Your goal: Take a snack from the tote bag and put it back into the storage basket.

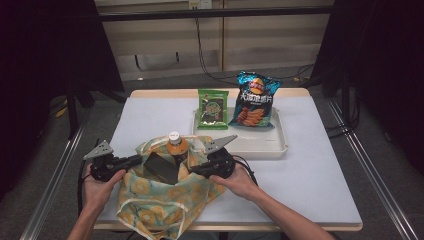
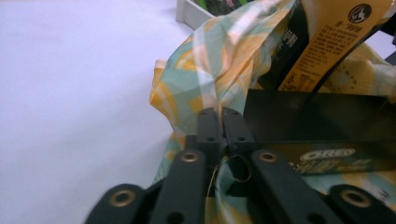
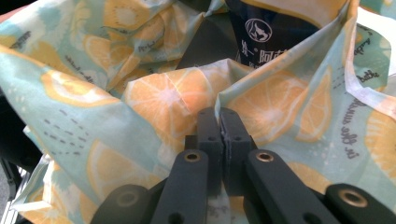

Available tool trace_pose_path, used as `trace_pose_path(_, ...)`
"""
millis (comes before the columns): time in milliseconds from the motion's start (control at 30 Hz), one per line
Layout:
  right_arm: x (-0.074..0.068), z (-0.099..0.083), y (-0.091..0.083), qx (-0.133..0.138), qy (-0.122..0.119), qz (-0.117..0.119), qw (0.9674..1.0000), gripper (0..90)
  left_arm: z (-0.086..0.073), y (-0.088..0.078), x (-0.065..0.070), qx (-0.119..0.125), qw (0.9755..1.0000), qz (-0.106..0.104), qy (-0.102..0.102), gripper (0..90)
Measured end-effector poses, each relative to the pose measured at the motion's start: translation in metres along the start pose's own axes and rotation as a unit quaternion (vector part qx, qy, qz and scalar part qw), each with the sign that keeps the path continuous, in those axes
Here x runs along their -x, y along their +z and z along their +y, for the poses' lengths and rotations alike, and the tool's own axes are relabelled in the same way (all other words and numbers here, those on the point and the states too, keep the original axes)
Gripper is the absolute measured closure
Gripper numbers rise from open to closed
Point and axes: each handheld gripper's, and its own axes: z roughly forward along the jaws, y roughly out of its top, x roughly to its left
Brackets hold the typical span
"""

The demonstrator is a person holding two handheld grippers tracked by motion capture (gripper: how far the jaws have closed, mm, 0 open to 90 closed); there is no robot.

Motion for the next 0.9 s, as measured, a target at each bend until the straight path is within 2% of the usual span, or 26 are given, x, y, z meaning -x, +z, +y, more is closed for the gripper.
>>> trace_pose_path(200,-0.006,-0.007,-0.006,-0.006,-0.006,0.0,1.0,88.6,-0.015,-0.012,-0.005,0.002,0.9998,0.011,-0.019,89.6)
trace_pose_path(300,-0.008,-0.011,-0.008,-0.008,-0.011,-0.004,0.9999,88.6,-0.024,-0.021,-0.007,0.012,0.9991,-0.003,-0.04,89.6)
trace_pose_path(367,-0.008,-0.014,-0.009,-0.012,-0.01,-0.007,0.9998,88.7,-0.027,-0.026,-0.003,0.008,0.9995,0.006,-0.031,89.6)
trace_pose_path(467,-0.006,-0.016,-0.011,-0.014,-0.009,-0.014,0.9998,88.8,-0.03,-0.03,-0.003,0.014,0.9993,-0.001,-0.036,89.4)
trace_pose_path(533,-0.002,-0.019,-0.011,-0.017,-0.011,-0.025,0.9995,88.7,-0.029,-0.029,-0.004,0.014,0.9995,0.003,-0.029,89.0)
trace_pose_path(633,0.003,-0.022,-0.011,-0.021,-0.003,-0.044,0.9988,87.7,-0.029,-0.022,-0.005,0.018,0.9994,-0.002,-0.031,88.1)
trace_pose_path(733,0.006,-0.021,-0.013,-0.016,0.0,-0.052,0.9985,76.2,-0.029,-0.018,-0.005,0.017,0.9994,-0.004,-0.029,86.4)
trace_pose_path(833,0.009,-0.016,-0.017,0.001,-0.002,-0.063,0.998,56.6,-0.03,-0.017,-0.006,0.016,0.9995,-0.002,-0.028,84.2)
trace_pose_path(900,0.014,-0.012,-0.019,0.019,-0.005,-0.078,0.9968,46.6,-0.031,-0.017,-0.006,0.016,0.9995,-0.005,-0.026,84.2)
